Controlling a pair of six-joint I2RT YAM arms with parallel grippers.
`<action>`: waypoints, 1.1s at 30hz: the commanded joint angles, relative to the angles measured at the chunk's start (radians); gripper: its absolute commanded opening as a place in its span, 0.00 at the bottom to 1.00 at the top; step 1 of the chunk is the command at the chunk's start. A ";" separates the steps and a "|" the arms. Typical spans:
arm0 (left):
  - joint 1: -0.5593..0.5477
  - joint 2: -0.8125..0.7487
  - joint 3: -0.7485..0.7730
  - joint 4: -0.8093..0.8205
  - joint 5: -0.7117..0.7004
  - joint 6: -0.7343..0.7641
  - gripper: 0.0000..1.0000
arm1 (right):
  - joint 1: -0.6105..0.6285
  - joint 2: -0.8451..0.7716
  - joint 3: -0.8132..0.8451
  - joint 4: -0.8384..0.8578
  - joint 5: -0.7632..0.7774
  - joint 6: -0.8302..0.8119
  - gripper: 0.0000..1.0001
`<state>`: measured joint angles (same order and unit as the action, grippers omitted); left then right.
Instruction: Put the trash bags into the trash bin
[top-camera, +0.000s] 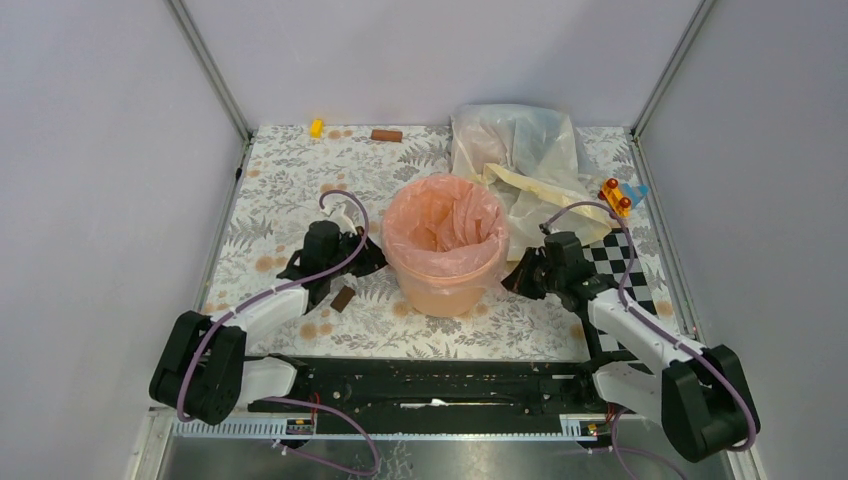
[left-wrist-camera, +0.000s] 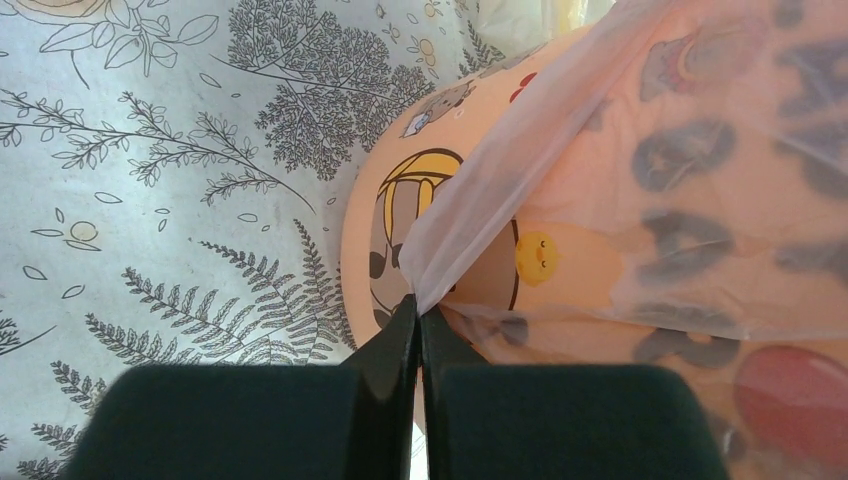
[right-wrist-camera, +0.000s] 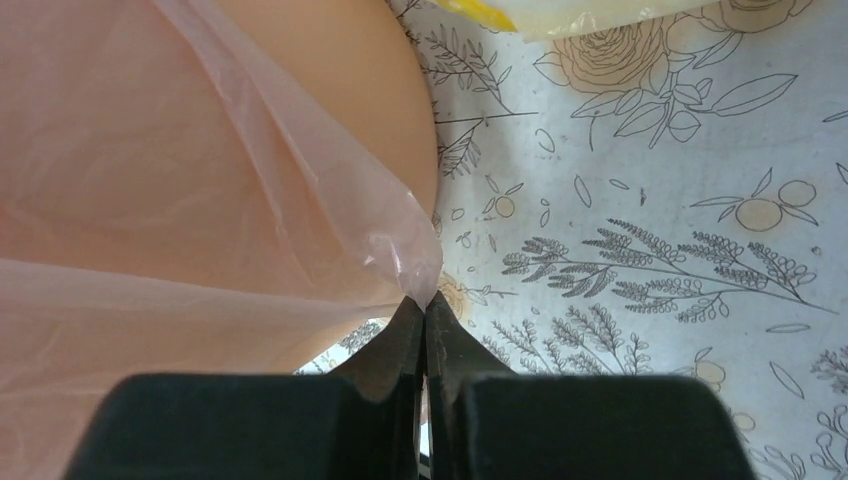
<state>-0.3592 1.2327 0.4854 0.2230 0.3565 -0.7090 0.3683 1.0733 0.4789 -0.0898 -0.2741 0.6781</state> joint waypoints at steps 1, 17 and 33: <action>-0.003 0.009 -0.014 0.083 0.020 -0.005 0.00 | 0.006 0.044 -0.019 0.128 -0.021 0.007 0.00; -0.003 0.199 -0.059 0.234 0.014 -0.018 0.00 | 0.025 0.264 0.032 0.232 0.033 -0.014 0.01; -0.001 -0.259 -0.030 -0.210 -0.352 0.012 0.37 | 0.024 -0.191 0.377 -0.399 0.551 -0.206 0.49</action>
<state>-0.3599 1.0183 0.4297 0.1524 0.1169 -0.7258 0.3862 0.9245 0.6838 -0.3294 0.1268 0.5667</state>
